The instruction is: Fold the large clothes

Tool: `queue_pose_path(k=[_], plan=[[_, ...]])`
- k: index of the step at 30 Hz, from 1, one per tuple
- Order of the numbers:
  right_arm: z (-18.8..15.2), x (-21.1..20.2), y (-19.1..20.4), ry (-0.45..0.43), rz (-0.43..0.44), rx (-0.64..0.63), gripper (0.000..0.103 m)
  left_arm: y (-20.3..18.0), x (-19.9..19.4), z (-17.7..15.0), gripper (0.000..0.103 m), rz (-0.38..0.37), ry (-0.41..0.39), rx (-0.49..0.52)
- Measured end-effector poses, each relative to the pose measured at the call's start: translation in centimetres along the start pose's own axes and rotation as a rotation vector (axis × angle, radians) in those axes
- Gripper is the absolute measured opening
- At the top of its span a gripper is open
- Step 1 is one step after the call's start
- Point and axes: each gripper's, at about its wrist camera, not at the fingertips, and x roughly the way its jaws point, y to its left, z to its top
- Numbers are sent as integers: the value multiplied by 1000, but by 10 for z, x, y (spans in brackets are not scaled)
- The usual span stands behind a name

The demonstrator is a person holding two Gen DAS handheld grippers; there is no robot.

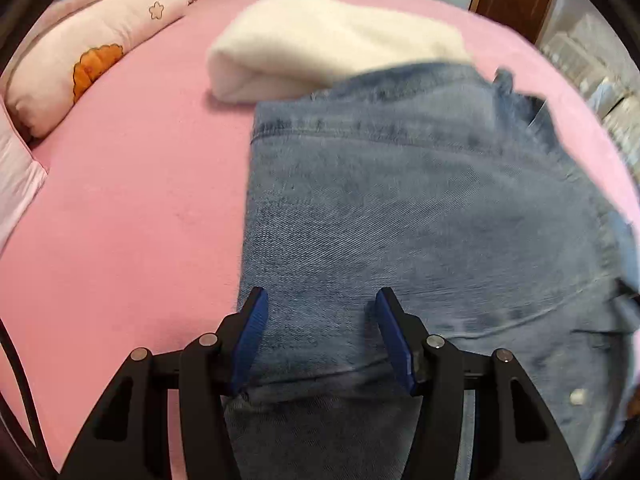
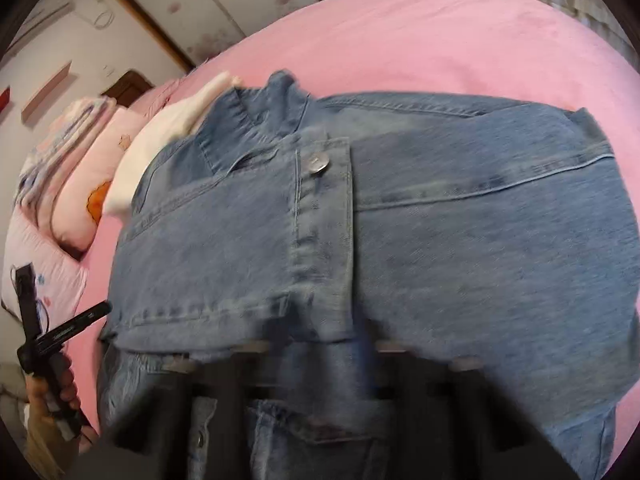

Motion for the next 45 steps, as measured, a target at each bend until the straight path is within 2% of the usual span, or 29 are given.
queue_pose_path(k=[1,2,3,5,6,7,8,10,12,15,17,21,24,26,27,29,30,31,32,33,35,39,40,45], plan=[[-2,-5,1,-33,-29,-16,2,-2,7,-4,58,22,7,21],[-3,-4,-3,-26,-55,-17,2,-3,13,-5,59,24,6,33],[-5,5,-7,16,-73,-9,3,-3,13,-5,60,23,2,33],[-6,6,-6,20,-115,-13,3,-3,8,-1,60,27,7,35],[-4,2,-1,11,-153,-22,5,-3,4,1,60,31,7,35],[-2,-6,8,-15,-196,-36,11,-3,-2,2,59,36,-1,34],[-1,-11,16,-35,-212,-51,12,-3,-10,4,60,33,-17,31],[0,-23,42,-88,-187,-111,18,-9,-22,8,61,-5,-47,26],[-1,-27,70,-113,-153,-173,23,-20,-34,13,66,-68,-73,17],[-4,-15,117,-107,-54,-259,23,-41,-46,23,68,-147,-124,17],[-9,-2,145,-98,-19,-321,23,-55,-47,28,70,-160,-150,28],[-14,39,175,-51,-23,-390,23,-77,-29,34,71,-174,-145,36],[-9,63,163,-32,-73,-373,23,-87,1,38,71,-173,-98,40],[2,68,144,-54,-129,-336,20,-85,21,39,71,-115,-81,55],[11,67,125,-72,-178,-299,20,-79,30,42,72,-86,-87,55],[20,62,92,-100,-253,-243,20,-61,38,49,73,-94,-111,31],[25,59,74,-100,-236,-206,12,-52,40,52,73,-86,-122,20],[28,57,51,-79,-169,-158,0,-42,43,56,73,-62,-132,8],[29,55,38,-66,-132,-129,0,-32,46,59,73,-49,-137,-6],[29,51,31,-76,-154,-121,0,-22,50,62,72,-55,-136,-21],[24,45,29,-77,-136,-145,0,-14,54,64,73,-83,-129,-33],[15,40,40,-88,-174,-177,0,-19,54,62,73,-48,-146,13],[13,39,40,-88,-164,-166,4,-20,54,61,73,-46,-148,12],[9,24,39,-75,-155,-136,6,-30,47,57,73,-44,-128,1]])
